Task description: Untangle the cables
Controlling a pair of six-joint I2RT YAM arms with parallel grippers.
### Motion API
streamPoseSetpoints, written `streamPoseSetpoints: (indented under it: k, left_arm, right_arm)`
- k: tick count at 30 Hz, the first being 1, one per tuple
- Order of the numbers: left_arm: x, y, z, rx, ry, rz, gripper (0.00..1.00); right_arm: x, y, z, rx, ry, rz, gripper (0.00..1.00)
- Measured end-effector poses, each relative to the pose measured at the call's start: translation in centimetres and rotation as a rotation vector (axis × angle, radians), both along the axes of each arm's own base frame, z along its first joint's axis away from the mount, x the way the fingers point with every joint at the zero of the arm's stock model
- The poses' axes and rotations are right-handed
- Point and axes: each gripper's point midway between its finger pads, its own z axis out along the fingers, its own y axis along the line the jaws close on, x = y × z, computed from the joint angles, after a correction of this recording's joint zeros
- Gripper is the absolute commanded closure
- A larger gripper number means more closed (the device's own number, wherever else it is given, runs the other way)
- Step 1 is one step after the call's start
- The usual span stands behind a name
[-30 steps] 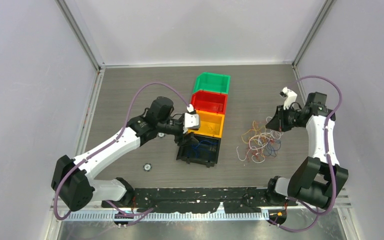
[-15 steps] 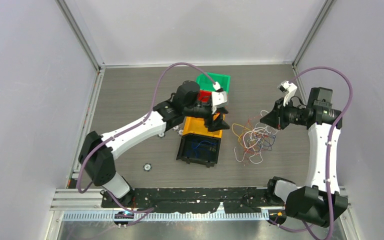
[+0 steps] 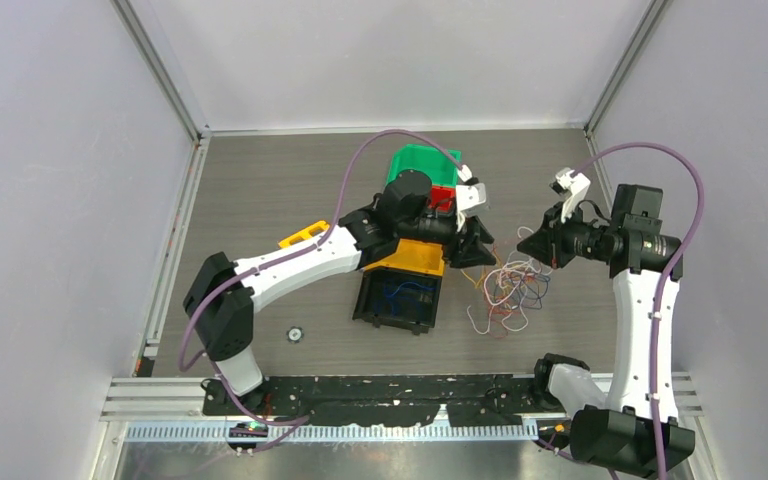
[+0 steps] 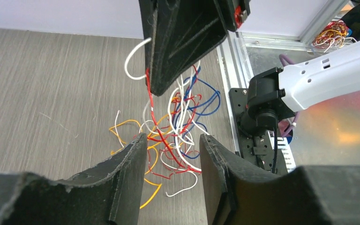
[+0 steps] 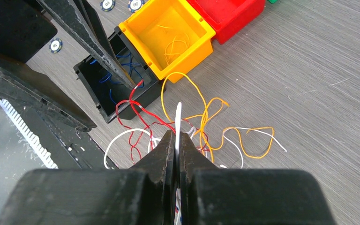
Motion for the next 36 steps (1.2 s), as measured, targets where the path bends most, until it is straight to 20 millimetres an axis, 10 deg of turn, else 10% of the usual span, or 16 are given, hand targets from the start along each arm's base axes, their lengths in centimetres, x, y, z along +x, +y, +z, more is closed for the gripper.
streamPoseSetpoints:
  k: [8,18,26,36]
  left_arm:
    - [0.5,-1.5,1.4,-0.020,-0.034,0.016,0.60]
    - [1.0,-1.8,-1.5,0.072,-0.055,0.028,0.70]
    - [0.5,-2.1,-2.9,0.118,-0.041,0.008,1.00]
    - [0.1,-2.6,-0.1,0.054,-0.029,-0.012,1.00]
  right_arm:
    - [-0.4,0.4,-0.7,-0.020,0.014,0.014,0.95]
    - [-0.5,0.7,-1.1,-0.047,0.019,0.032,0.95]
    - [-0.3,0.6,-1.4,-0.068,0.014,0.032,0.87]
    - [0.8,-1.2,-7.2,-0.152,0.102,-0.017,0.72]
